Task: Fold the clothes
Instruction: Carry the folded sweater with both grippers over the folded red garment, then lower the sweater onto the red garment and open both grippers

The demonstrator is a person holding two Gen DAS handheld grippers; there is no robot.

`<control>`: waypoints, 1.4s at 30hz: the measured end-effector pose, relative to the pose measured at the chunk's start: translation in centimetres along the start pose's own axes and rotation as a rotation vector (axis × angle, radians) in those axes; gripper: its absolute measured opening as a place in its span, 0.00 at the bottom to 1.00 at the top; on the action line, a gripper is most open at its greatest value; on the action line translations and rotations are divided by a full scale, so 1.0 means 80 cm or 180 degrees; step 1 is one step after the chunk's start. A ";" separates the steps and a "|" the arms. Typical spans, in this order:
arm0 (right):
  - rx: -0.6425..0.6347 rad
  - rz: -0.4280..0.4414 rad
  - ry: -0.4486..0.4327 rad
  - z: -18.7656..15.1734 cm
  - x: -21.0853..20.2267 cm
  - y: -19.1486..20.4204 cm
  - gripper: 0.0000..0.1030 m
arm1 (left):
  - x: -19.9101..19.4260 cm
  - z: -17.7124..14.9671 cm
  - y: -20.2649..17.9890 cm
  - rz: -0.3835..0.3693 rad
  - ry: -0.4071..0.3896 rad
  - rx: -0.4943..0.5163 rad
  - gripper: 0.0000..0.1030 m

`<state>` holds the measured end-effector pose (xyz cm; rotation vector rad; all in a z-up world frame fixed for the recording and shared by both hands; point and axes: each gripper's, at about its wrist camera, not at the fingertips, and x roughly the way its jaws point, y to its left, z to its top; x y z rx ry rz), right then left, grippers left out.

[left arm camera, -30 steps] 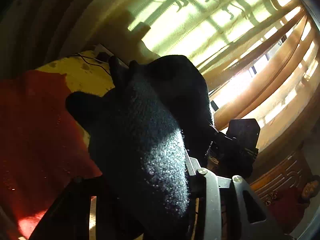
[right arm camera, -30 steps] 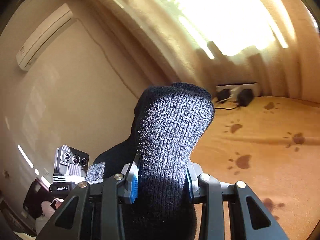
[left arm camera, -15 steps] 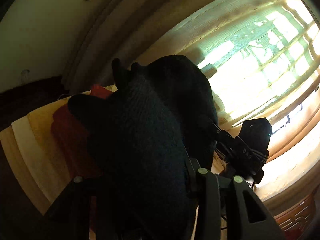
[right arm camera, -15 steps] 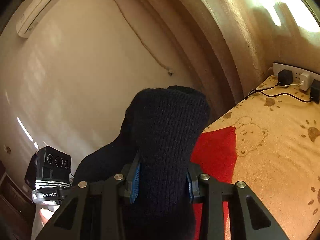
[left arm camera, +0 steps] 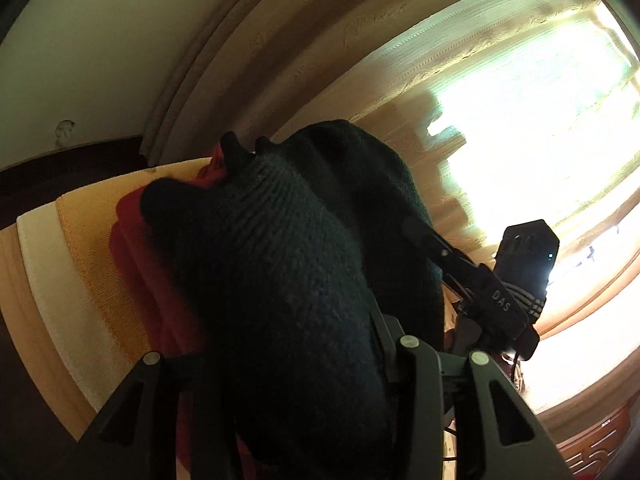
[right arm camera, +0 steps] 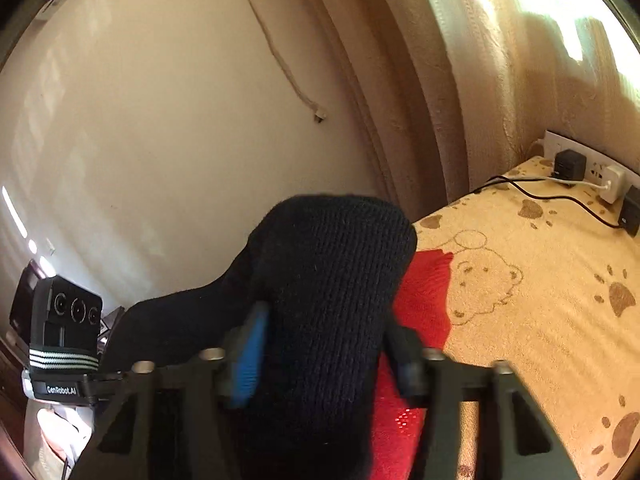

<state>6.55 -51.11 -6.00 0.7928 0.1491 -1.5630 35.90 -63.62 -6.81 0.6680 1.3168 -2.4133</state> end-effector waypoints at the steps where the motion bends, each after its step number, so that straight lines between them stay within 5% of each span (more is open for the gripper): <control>1: 0.0010 -0.0035 -0.0042 -0.001 -0.005 -0.002 0.73 | -0.002 0.001 0.002 0.0001 -0.0010 0.0027 0.51; 5: 0.0076 -0.0275 -0.0313 0.004 -0.038 -0.017 0.73 | -0.015 0.002 0.009 0.0047 -0.0044 0.0086 0.67; 10: -0.0318 -0.0421 -0.0771 0.017 -0.091 0.023 0.73 | -0.050 -0.015 -0.020 0.0695 -0.0314 0.0333 0.71; 12: -0.0605 -0.0375 -0.0727 0.019 -0.086 0.052 0.73 | -0.076 -0.028 -0.051 0.0798 -0.0536 0.0571 0.71; 15: -0.0862 -0.0405 -0.0491 0.015 -0.050 0.082 0.73 | -0.091 -0.051 -0.099 0.0631 -0.0642 0.1006 0.71; 20: -0.0855 -0.0524 -0.0016 0.007 0.019 0.083 0.73 | -0.053 -0.095 -0.136 0.0742 -0.0332 0.1715 0.73; 25: -0.1176 -0.0755 0.0379 -0.008 0.058 0.078 0.77 | -0.021 -0.109 -0.099 0.0905 -0.0146 0.1534 0.72; 33: -0.1357 -0.0917 0.0228 -0.029 0.063 0.088 0.81 | 0.019 -0.113 -0.079 0.1026 -0.0278 0.1554 0.72; 38: -0.1142 -0.0752 -0.0061 -0.027 -0.006 0.083 0.81 | -0.019 -0.098 -0.093 0.0633 -0.0433 0.1404 0.73; 40: -0.1002 -0.0589 -0.0379 -0.049 -0.065 0.082 0.81 | -0.038 -0.095 -0.105 0.0601 -0.0627 0.1509 0.76; 42: -0.1015 -0.0583 -0.0345 -0.069 -0.074 0.084 0.81 | -0.043 -0.093 -0.115 0.0608 -0.0740 0.1643 0.77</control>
